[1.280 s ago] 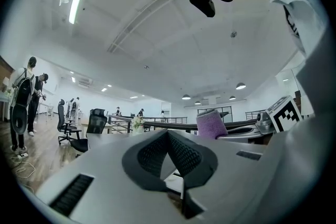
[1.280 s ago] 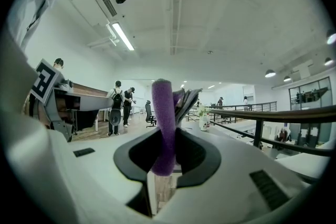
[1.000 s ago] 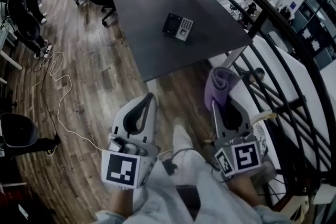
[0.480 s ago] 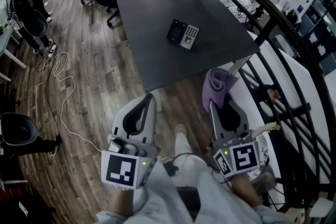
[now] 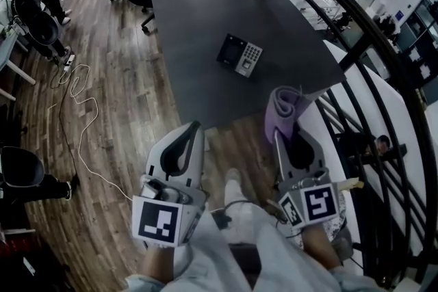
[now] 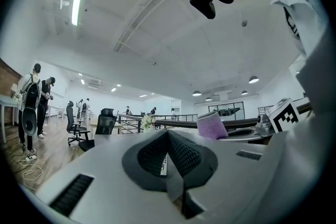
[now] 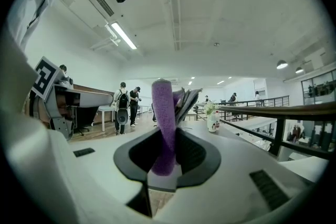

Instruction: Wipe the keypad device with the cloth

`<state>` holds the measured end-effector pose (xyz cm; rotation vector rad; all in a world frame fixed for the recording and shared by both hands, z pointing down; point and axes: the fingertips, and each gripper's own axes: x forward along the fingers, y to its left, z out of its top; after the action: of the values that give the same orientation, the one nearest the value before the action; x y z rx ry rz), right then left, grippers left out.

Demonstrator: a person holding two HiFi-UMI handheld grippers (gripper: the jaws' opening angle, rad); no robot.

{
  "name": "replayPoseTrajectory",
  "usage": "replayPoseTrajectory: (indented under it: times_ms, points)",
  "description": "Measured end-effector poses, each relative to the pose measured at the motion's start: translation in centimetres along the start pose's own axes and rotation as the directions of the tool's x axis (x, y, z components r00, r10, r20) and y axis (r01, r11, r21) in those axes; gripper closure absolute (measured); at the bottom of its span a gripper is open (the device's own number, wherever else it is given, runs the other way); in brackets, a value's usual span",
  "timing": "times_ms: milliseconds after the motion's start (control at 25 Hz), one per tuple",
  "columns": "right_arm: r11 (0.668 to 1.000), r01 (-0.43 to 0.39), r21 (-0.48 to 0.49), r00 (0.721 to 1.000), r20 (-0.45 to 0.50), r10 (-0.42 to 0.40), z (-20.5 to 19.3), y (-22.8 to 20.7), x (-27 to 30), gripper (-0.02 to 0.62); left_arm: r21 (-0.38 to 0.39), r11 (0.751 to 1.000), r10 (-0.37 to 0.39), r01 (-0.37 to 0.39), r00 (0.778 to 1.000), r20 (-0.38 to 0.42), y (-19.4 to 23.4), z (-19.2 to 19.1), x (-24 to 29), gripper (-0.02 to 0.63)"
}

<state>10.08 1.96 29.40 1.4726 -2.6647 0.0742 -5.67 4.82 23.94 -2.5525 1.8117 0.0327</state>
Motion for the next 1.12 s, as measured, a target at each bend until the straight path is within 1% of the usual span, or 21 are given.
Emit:
replayPoseTrajectory:
  times_ms: [80,560,920,1120]
  points:
    - [1.0,-0.01,0.0,1.0,0.0,0.01,0.1,-0.8,1.2,0.511,-0.007,1.0,0.005,-0.005,1.0,-0.019,0.2,-0.2,1.2,0.595]
    - [0.998,-0.056,0.011,0.998,-0.002,0.056,0.4,-5.6,7.3,0.512,0.0,0.999,0.053,-0.053,0.998,-0.042,1.7,-0.3,7.9,0.595]
    - [0.998,-0.049,0.029,0.998,-0.028,0.049,0.0,-10.0,10.8,0.511,0.003,0.998,0.063,-0.063,0.996,-0.069,2.0,-0.8,12.8,0.595]
    - [0.998,-0.046,0.031,0.998,-0.043,0.047,-1.1,-11.6,11.5,0.512,0.005,0.998,0.067,-0.067,0.995,-0.075,1.9,-1.4,13.9,0.595]
